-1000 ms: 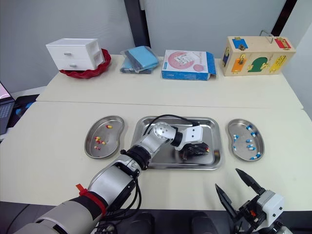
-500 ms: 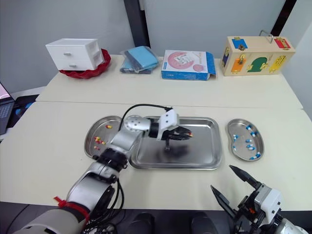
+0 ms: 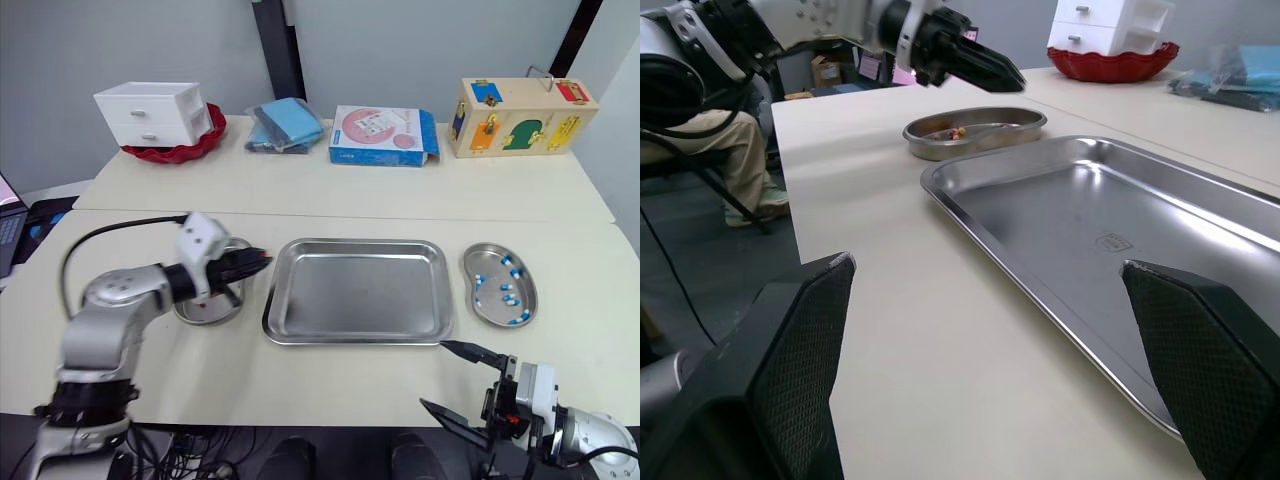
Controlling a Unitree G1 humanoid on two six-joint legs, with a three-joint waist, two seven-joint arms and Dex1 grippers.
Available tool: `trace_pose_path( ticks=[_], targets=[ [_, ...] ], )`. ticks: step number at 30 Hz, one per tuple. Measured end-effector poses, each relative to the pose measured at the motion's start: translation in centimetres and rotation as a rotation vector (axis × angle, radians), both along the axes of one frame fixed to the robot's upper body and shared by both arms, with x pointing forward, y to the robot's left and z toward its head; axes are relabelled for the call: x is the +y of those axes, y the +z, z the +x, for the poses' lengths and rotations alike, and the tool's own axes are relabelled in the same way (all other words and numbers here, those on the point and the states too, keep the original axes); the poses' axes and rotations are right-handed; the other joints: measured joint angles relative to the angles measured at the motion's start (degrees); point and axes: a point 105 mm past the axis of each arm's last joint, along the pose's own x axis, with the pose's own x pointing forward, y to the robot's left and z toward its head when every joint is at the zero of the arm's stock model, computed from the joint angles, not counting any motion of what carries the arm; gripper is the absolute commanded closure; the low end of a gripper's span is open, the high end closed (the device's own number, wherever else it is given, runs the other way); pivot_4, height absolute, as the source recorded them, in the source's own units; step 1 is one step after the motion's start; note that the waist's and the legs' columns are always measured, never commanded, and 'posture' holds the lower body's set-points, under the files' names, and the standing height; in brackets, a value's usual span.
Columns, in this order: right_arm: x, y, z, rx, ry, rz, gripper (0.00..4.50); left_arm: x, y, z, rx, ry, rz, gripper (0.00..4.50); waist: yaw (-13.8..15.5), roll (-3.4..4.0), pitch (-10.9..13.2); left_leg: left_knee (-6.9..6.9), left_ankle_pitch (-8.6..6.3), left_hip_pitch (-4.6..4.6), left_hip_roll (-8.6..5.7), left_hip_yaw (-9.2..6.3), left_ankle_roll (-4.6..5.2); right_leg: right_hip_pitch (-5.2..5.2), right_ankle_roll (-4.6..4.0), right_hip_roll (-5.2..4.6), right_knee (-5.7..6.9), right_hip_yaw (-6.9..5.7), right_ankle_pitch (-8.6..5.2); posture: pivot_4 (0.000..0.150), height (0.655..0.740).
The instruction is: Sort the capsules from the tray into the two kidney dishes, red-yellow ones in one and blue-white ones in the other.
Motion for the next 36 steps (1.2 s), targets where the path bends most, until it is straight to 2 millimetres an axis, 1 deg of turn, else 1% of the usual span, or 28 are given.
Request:
trace_pose_path(
  ticks=[1,4,7,18,24,28,36],
  targets=[
    [0.0,0.0,0.2,-0.002,0.012,-0.001,0.0,0.6,0.2,-0.4,-0.008,0.032,-0.006,3.79,0.05,-0.01,0.0,0.01,0.0,-0.01,0.0,0.0,0.0,0.01,0.0,-0.01,0.0,0.0,0.0,0.15,0.74],
    [-0.1,0.1,0.7,-0.008,0.029,0.0,0.0,2.5,-0.2,-1.5,0.007,0.12,-0.006,3.79,0.33,-0.04,0.0,0.05,0.0,-0.01,-0.04,0.0,0.0,0.03,0.0,-0.05,-0.01,-0.01,0.0,0.15,0.74],
    [-0.3,0.1,0.9,-0.004,0.032,-0.001,0.0,4.0,-0.7,-2.0,0.012,0.188,0.0,3.79,0.37,-0.05,0.01,0.04,0.0,-0.02,-0.04,-0.01,0.0,0.03,0.0,-0.05,-0.01,-0.02,0.0,0.15,0.74],
    [-0.4,0.0,1.0,0.008,0.013,0.008,0.0,5.1,-1.4,-1.3,-0.007,0.242,-0.015,3.79,0.18,-0.06,0.01,0.02,0.0,-0.02,-0.03,0.01,0.0,0.0,0.0,-0.04,-0.01,0.0,0.0,0.15,0.74],
    [-0.3,0.4,0.7,-0.002,-0.007,0.011,0.0,4.8,-1.9,-0.9,-0.006,0.23,-0.015,3.79,0.23,-0.06,0.01,0.01,0.0,-0.02,-0.04,0.01,-0.01,-0.01,0.0,-0.04,-0.01,-0.01,0.0,0.15,0.74],
    [-0.4,0.2,0.4,0.012,-0.02,0.012,0.0,5.0,-2.2,-0.7,0.005,0.24,-0.02,3.79,0.1,-0.06,0.02,0.0,0.0,-0.02,-0.03,0.01,-0.01,-0.02,0.0,-0.03,-0.01,0.0,0.0,0.15,0.74],
    [-0.4,0.3,0.2,0.006,-0.031,0.016,0.0,5.1,-1.9,-0.6,0.002,0.234,-0.002,3.79,0.07,-0.07,0.02,-0.01,0.0,-0.02,-0.03,0.01,-0.01,-0.02,0.01,-0.03,-0.01,0.0,0.0,0.15,0.74]
  ],
)
